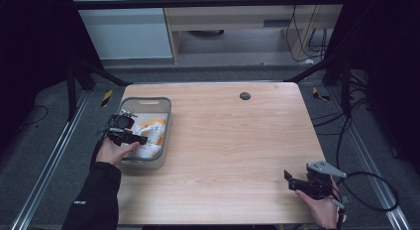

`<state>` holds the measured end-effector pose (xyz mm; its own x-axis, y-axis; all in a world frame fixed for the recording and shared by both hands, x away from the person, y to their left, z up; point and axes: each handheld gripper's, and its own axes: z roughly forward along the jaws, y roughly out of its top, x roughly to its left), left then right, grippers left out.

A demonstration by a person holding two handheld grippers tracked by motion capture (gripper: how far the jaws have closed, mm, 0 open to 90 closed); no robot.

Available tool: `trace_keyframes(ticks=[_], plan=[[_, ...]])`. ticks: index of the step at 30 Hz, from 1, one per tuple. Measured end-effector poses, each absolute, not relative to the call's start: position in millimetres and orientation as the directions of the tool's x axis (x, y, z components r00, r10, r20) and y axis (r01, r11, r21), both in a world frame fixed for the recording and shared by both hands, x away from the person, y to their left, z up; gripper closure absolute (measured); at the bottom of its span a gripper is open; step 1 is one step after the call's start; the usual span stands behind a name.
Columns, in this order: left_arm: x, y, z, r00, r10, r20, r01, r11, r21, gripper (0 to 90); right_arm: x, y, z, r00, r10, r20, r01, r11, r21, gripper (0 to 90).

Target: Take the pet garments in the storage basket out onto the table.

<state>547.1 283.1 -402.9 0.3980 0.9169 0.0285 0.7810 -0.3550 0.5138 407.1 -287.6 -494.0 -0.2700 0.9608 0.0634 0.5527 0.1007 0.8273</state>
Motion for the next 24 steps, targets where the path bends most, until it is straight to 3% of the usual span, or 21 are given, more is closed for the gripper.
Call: trace_keyframes(ticks=[11, 19, 24], plan=[[552, 286, -412, 0.393, 0.919, -0.022, 0.812, -0.336, 0.478, 52.9, 407, -287, -495, -0.276, 0.959, 0.065, 0.560, 0.106, 0.821, 11.0], [553, 287, -415, 0.392, 0.920, 0.007, 0.822, -0.353, 0.446, 69.3, 408, -287, -495, -0.279, 0.958, 0.061, 0.562, 0.112, 0.820, 10.9], [553, 291, -412, 0.389, 0.921, 0.003, 0.827, -0.350, 0.440, 74.9, 408, -286, -495, -0.282, 0.958, 0.061, 0.562, 0.113, 0.819, 10.8]])
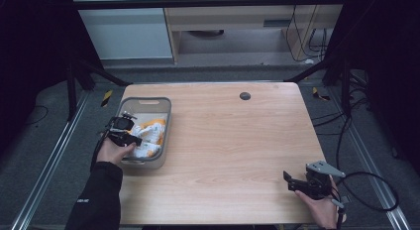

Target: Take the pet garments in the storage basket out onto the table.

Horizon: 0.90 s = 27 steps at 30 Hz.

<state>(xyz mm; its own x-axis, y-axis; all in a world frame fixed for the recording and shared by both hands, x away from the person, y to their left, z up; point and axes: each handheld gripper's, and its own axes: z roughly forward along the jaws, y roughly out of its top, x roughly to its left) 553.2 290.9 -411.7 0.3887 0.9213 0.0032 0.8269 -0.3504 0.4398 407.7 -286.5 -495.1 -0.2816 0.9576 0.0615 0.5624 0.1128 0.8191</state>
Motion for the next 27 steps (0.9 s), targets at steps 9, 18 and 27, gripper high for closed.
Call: trace_keyframes(ticks=[9, 18, 27], plan=[[550, 299, -394, 0.379, 0.926, 0.002, 0.813, -0.334, 0.476, 77.6, 408, -286, -495, -0.281, 0.958, 0.063, 0.565, 0.112, 0.817, 10.6], [541, 308, -369, 0.376, 0.927, -0.011, 0.787, -0.313, 0.532, 78.2, 408, -286, -495, -0.285, 0.957, 0.058, 0.564, 0.118, 0.817, 10.5], [531, 313, -344, 0.380, 0.925, -0.009, 0.758, -0.306, 0.576, 78.4, 408, -286, -495, -0.285, 0.957, 0.056, 0.563, 0.120, 0.818, 10.5]])
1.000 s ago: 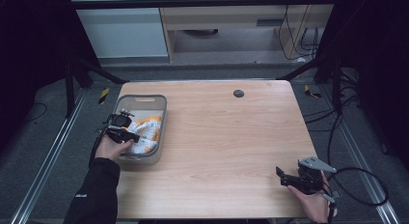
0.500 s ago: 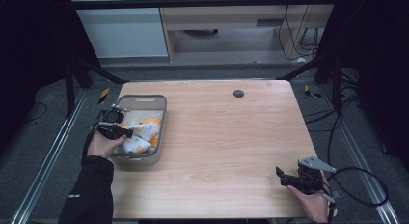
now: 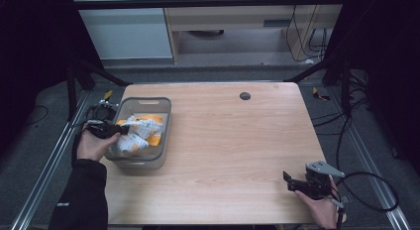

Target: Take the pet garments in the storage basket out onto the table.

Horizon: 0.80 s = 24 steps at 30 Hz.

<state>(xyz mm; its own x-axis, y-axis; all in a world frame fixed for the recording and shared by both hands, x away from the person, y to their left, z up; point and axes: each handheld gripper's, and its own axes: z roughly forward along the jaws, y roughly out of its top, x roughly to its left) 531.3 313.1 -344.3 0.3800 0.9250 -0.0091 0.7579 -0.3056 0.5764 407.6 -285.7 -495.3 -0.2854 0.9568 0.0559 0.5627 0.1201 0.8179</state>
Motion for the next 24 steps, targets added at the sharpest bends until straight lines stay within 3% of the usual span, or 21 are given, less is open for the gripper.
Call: trace_keyframes(ticks=[11, 24], plan=[[520, 312, -317, 0.393, 0.920, 0.007, 0.727, -0.315, 0.610, 78.5, 407, -285, -495, -0.286, 0.957, 0.055, 0.563, 0.121, 0.817, 10.4], [499, 308, -289, 0.474, 0.880, 0.021, 0.693, -0.388, 0.607, 78.6, 406, -285, -494, -0.280, 0.958, 0.064, 0.561, 0.109, 0.821, 10.3]])
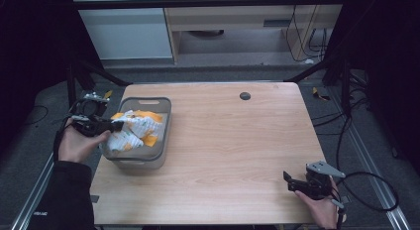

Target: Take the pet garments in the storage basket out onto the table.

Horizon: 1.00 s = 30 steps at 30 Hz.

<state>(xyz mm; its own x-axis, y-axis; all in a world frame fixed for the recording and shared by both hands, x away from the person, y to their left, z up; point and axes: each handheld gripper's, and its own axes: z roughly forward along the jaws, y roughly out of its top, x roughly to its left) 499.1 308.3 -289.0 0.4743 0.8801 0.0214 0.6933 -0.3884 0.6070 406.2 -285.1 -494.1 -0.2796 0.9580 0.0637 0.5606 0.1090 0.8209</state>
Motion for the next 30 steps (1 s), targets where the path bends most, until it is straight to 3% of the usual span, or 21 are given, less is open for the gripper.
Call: trace_keyframes(ticks=[30], plan=[[470, 250, -262, 0.663, 0.746, 0.063, 0.568, -0.556, 0.607, 78.6, 406, -287, -494, -0.281, 0.959, 0.043, 0.544, 0.122, 0.830, 9.9]])
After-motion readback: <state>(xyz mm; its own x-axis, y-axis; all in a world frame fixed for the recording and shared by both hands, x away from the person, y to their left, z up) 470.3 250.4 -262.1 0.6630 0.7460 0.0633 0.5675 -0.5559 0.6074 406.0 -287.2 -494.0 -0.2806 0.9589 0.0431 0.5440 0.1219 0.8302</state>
